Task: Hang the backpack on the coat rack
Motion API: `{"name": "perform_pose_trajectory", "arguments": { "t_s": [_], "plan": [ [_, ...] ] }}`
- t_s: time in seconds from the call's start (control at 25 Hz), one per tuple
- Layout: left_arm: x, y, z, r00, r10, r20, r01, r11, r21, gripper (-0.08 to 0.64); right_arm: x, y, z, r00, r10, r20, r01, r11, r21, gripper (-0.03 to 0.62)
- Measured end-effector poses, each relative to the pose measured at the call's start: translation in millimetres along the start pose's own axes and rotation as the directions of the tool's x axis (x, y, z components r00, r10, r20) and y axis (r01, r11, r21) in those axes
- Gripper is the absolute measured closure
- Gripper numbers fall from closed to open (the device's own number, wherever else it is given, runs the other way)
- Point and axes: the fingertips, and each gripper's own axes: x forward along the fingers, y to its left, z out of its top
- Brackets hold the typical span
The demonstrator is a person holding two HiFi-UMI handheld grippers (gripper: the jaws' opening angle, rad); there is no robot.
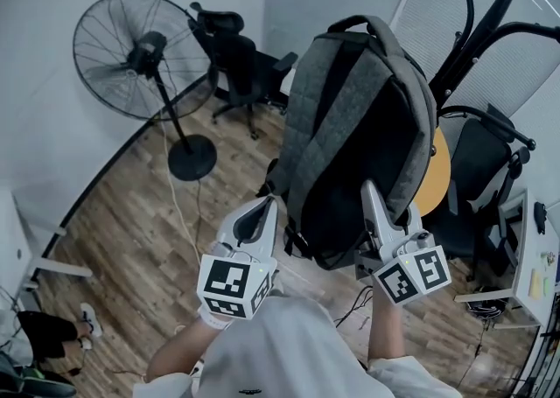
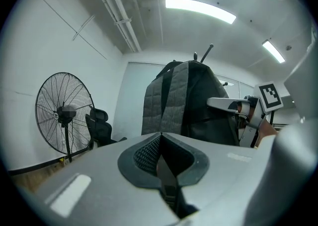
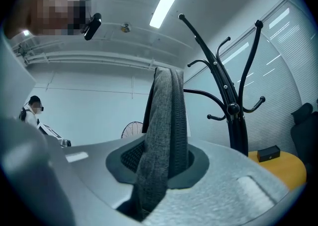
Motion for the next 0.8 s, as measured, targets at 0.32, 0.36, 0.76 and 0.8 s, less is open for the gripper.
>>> {"name": "perform_pose_trajectory", "arguments": {
  "t_s": [0.32,0.36,0.76,0.8],
  "plan": [
    [1.7,-3.0,-0.7,1.0,-0.01,-0.006,0.01,1.0,-0.008,0.543,-2.9,-7.8,4.9,0.999,-0.038,0.01,0.038,0.998,0.042,0.505],
    [2.0,-3.3,0.1,1.0,-0.01,-0.006,0.01,1.0,-0.008,0.543,-3.0,-8.6,6.6,0.999,-0.041,0.009,0.041,0.998,0.056,0.505],
    [0.7,-2.6,0.9,1.0,-0.002,0.0,0.002,1.0,-0.018,0.543,-6.9,-12.7,14.0,1.0,-0.025,0.013,0.022,0.973,0.231,0.505],
    [0.7,-2.5,1.3,1.0,-0.002,0.002,0.002,1.0,-0.019,0.543,-7.3,-14.3,13.8,0.999,-0.029,0.015,0.024,0.969,0.245,0.505]
  ]
}}
